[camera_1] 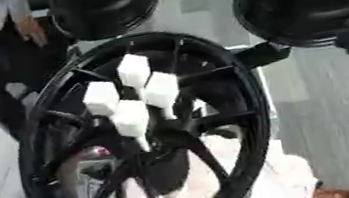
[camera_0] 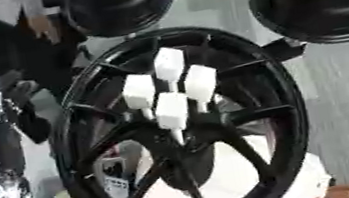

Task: Pull the pin out of the wheel hub.

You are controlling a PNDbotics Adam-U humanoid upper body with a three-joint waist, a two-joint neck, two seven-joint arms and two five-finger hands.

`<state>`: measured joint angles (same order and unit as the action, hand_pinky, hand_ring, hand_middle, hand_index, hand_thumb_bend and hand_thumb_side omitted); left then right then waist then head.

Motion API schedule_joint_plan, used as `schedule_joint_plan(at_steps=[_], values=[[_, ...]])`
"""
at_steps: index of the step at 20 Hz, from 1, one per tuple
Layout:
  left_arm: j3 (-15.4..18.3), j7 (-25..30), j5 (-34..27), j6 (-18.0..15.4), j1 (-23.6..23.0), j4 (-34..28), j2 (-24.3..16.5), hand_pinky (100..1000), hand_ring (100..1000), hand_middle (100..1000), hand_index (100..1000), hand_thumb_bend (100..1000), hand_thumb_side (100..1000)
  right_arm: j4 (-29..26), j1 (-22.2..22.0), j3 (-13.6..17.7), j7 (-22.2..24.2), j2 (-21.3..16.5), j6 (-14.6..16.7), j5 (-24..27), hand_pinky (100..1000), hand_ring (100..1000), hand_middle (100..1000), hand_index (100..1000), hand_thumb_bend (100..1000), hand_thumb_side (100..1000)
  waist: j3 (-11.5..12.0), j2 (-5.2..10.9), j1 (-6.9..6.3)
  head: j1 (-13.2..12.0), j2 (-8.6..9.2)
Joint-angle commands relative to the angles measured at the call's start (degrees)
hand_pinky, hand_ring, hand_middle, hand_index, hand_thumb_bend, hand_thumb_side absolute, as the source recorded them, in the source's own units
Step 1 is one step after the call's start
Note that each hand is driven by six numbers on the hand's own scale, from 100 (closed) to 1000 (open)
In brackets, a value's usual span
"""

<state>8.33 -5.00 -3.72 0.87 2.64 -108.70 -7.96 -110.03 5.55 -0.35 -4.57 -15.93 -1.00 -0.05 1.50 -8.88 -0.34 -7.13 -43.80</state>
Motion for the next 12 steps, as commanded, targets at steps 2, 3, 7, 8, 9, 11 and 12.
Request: schedule_joint_plan(at_steps=[2,3,7,8,9,11,12], values=[[0.06,-0.11,0.03,-0.16,0.5,-0.83,-0.71,893,807,786,814,100,851,-0.57,0.46,0.29,0.09,-0.71,0.11,0.12,915,796,736,813,100,773,-0.02,0.46,-0.05,-0.06,-0.15],[0.07,-0.12,0.04,-0.16,0.49,-0.82,-0.72,893,807,786,814,100,851,-0.56,0.45,0.3,0.08,-0.71,0.11,0.12,915,796,736,813,100,773,-0.03,0.46,-0.06,-0.05,-0.14],[0.05,-0.1,0.09,-0.15,0.47,-0.81,-0.74,893,807,786,814,100,851,-0.51,0.44,0.34,0.05,-0.84,0.08,0.08,915,797,737,813,100,773,-0.03,0.43,-0.05,-0.03,-0.18],[0.05,-0.1,0.09,-0.15,0.47,-0.81,-0.74,893,807,786,814,100,851,-0.53,0.44,0.32,0.08,-1.09,0.08,0.03,915,797,738,813,100,772,-0.02,0.42,-0.05,-0.05,-0.19],[0.04,-0.1,0.1,-0.15,0.47,-0.81,-0.76,893,806,786,814,100,851,-0.61,0.5,0.27,0.19,-1.66,0.07,-0.1,915,797,738,813,100,769,0.01,0.4,-0.02,-0.09,-0.19],[0.03,-0.09,0.12,-0.14,0.47,-0.81,-0.84,893,806,786,813,100,851,-1.14,0.96,0.08,0.74,-3.96,0.1,-0.61,914,799,739,814,100,744,0.08,0.38,0.08,-0.05,-0.16],[0.02,-0.08,0.13,-0.14,0.46,-0.82,-0.9,892,806,786,813,100,851,-1.55,1.3,-0.01,1.19,-5.31,0.1,-0.97,914,800,741,815,100,722,0.12,0.36,0.14,-0.02,-0.15]])
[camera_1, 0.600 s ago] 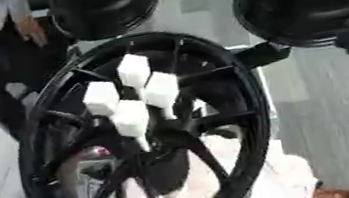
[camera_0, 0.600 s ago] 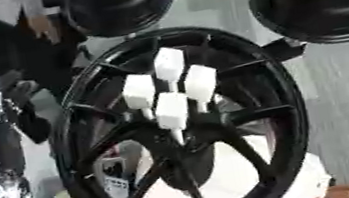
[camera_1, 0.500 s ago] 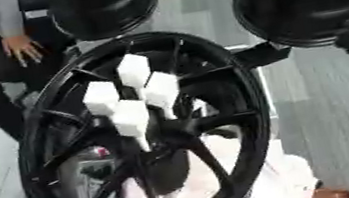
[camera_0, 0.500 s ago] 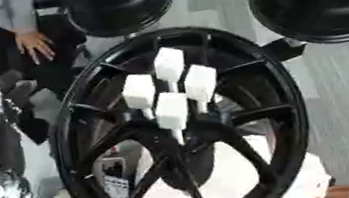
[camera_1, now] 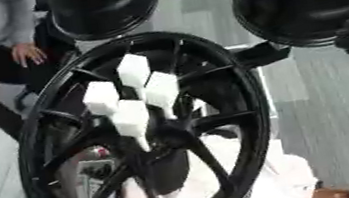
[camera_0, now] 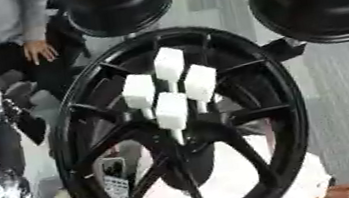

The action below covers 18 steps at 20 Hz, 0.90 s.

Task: Pull the pin out of the wheel hub.

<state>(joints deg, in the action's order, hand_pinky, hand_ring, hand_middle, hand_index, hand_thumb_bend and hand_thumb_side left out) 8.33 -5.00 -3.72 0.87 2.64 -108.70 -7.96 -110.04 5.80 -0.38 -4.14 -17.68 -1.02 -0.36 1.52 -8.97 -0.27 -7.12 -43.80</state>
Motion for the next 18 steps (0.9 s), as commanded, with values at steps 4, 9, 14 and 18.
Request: schedule_joint_plan(at_steps=[4,9,14,18], values=[[-0.02,-0.03,0.22,-0.15,0.43,-0.87,-1.19,892,806,786,813,100,851,-3.59,3.41,-0.28,4.22,-11.34,0.14,-3.46,913,806,744,816,100,660,0.27,0.35,0.41,0.11,-0.12],[-0.13,0.1,0.37,-0.09,0.37,-0.87,-1.55,892,806,786,813,100,853,-4.52,8.96,-1.58,12.2,-22.57,2.43,-8.06,908,814,748,811,100,532,0.55,0.17,0.83,0.4,-0.11],[-0.29,0.33,0.5,-0.06,0.27,-0.82,-1.97,892,806,786,813,100,853,-4.55,17.56,-4.13,26.66,-33.83,7.18,-14.5,903,819,748,802,100,469,0.82,0.26,1.35,0.8,0.01],[-0.54,0.61,0.57,-0.03,0.26,-0.76,-2.31,892,807,786,813,100,854,-4.53,23.74,-8.13,36.35,-40.78,11.57,-15.29,902,825,751,797,100,490,1.17,0.26,1.85,1.18,0.33]])
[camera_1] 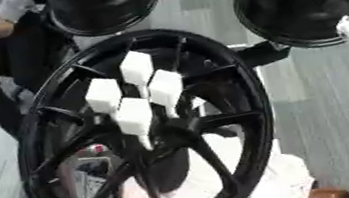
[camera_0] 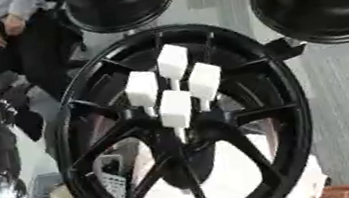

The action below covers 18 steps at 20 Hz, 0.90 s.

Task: Pull the pin out of the wheel hub.

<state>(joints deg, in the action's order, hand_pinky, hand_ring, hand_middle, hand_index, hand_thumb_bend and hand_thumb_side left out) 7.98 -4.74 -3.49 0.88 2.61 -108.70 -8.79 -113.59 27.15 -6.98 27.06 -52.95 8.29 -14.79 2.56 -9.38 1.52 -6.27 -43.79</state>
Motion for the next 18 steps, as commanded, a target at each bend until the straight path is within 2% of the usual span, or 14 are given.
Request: schedule_joint_plan(at_steps=[1,4,8,13,18], values=[[-0.25,0.42,0.35,-0.04,0.31,-0.76,-1.56,892,806,786,813,100,854,-0.88,3.79,-2.68,7.33,-6.73,3.24,-1.0,901,826,748,796,113,506,0.25,0.65,0.17,0.47,0.38],[-0.47,0.63,0.36,-0.02,0.38,-0.75,-1.77,892,807,786,813,100,855,-0.05,7.95,-6.53,14.1,-8.78,5.81,-1.17,902,830,755,797,180,578,0.69,0.57,0.5,0.95,0.66],[-0.65,0.82,0.35,0.01,0.37,-0.72,-1.97,892,807,786,813,100,855,2.14,14.52,-11.35,23.12,-7.84,7.78,-1.76,904,831,759,798,250,630,1.14,0.48,0.83,1.38,0.82],[-0.93,1.17,0.37,0.04,0.36,-0.64,-2.11,892,807,786,813,100,857,7.92,22.84,-18.28,24.85,-3.44,11.0,-4.39,904,837,765,798,309,638,1.49,0.45,1.11,1.87,0.83],[-0.95,1.17,0.26,0.06,0.54,-0.6,-2.0,892,807,786,813,100,857,14.82,28.94,-21.61,24.9,2.67,14.67,-7.28,904,841,767,797,327,611,1.78,0.28,1.16,2.01,0.81]])
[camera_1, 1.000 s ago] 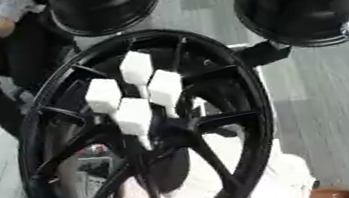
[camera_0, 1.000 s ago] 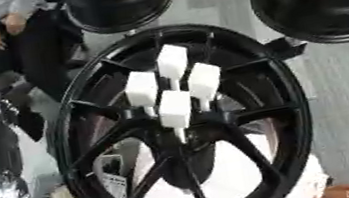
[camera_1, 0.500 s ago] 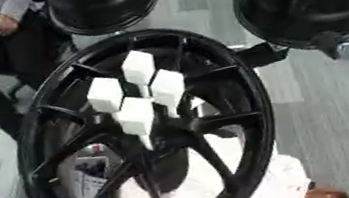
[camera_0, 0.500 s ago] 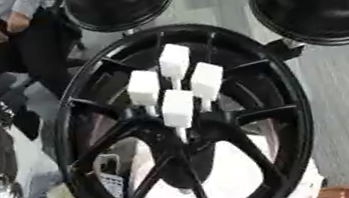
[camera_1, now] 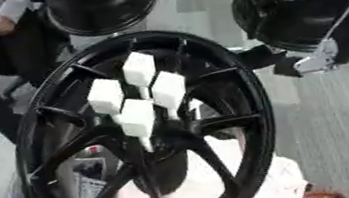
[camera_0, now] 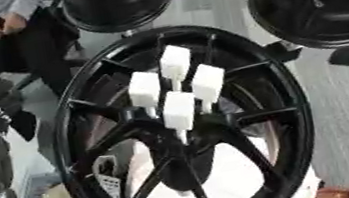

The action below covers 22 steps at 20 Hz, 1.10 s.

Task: Pull the pin out of the wheel hub.

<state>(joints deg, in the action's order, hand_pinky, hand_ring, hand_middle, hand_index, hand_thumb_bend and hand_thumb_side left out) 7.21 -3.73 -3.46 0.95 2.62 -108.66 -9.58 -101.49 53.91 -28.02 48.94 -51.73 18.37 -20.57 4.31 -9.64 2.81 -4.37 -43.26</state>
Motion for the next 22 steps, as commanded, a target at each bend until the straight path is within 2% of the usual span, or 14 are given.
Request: schedule_joint_plan(at_steps=[1,9,16,22], values=[[-0.23,0.21,0.22,-0.01,0.61,-0.64,-1.22,892,807,786,813,100,858,4.01,3.18,-0.94,3.03,2.67,5.29,-2.04,904,841,767,797,324,605,0.14,0.42,-0.09,0.15,0.33],[-0.55,0.56,0.2,0.01,1.64,-0.91,-1.19,892,807,787,813,100,860,10.28,7.95,-1.61,2.67,8.79,8.95,-4.09,904,843,768,797,330,575,1.16,-1.1,0.39,1.64,1.38],[-0.85,0.9,0.18,0.11,3.07,-1.18,-1.27,892,807,787,813,100,863,13.07,8.12,-2.47,1.16,10.46,11.35,-5.68,905,845,769,804,326,574,2.41,-3.07,1.16,2.43,2.74],[-0.94,1.08,0.18,0.14,3.98,-1.41,-1.36,892,807,787,813,100,864,15.05,8.24,-2.94,0.67,11.69,12.96,-5.67,909,850,777,822,348,534,3.27,-4.42,1.47,2.65,3.04]])
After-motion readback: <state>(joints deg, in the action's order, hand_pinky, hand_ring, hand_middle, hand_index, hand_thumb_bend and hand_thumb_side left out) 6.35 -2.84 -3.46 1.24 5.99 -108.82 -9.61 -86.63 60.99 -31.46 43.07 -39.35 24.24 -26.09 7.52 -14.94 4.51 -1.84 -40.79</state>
